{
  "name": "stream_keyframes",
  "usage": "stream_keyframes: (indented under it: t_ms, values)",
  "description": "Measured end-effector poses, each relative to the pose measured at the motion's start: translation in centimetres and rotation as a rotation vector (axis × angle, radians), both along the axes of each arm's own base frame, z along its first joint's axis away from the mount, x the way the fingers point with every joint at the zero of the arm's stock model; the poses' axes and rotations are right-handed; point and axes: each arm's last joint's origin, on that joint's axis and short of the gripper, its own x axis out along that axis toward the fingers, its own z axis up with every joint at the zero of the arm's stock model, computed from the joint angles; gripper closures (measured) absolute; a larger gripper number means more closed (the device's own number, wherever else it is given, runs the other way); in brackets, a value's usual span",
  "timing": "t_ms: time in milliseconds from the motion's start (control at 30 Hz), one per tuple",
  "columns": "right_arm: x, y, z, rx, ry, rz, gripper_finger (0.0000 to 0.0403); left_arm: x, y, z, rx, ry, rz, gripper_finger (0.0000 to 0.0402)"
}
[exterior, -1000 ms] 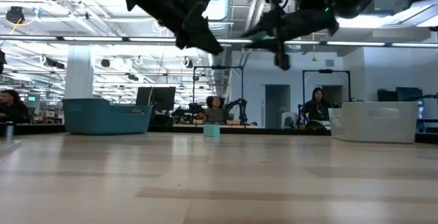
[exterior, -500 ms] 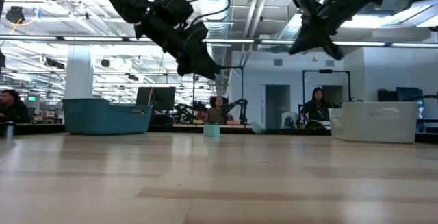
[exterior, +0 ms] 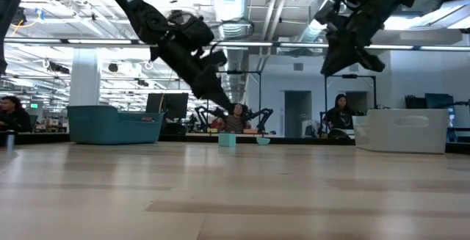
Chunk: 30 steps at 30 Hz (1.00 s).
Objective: Sort & place blocks by color
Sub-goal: Put the middle light blue block into the gray bin
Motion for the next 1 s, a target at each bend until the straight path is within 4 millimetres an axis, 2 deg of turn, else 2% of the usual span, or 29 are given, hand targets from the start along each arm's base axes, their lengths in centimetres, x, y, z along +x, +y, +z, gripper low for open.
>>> stream_keyframes:
  t_ms: [167,333,533,700,800,1000]
  values:
    - [1.3,-0.7,-0.1,-0.021,-0.074,-0.010,0.0330,0.1,1.0,-2.3,-0.069,0.036,0.060,0.0175]
    - [1.3,-1.2,-0.3,-0.003,-0.074,-0.016,0.0330,0.6,1.4,-3.8,-0.150,0.017,0.134,0.0175]
    - [0.9,-1.7,-0.2,0.004,-0.084,-0.025,0.0330,1.4,1.7,-4.8,-0.156,0.052,0.228,0.0175]
    - [0.8,-2.0,-0.2,0.002,-0.085,-0.006,0.0330,1.5,1.7,-4.8,-0.153,0.074,0.245,0.0178]
    - [0.6,-2.4,-0.2,-0.002,-0.084,-0.012,0.0330,1.3,1.6,-5.0,-0.175,0.096,0.259,0.0198]
    - [0.3,-2.9,-0.2,-0.002,-0.091,-0.015,0.0330,1.0,1.5,-5.3,-0.177,0.126,0.252,0.0279]
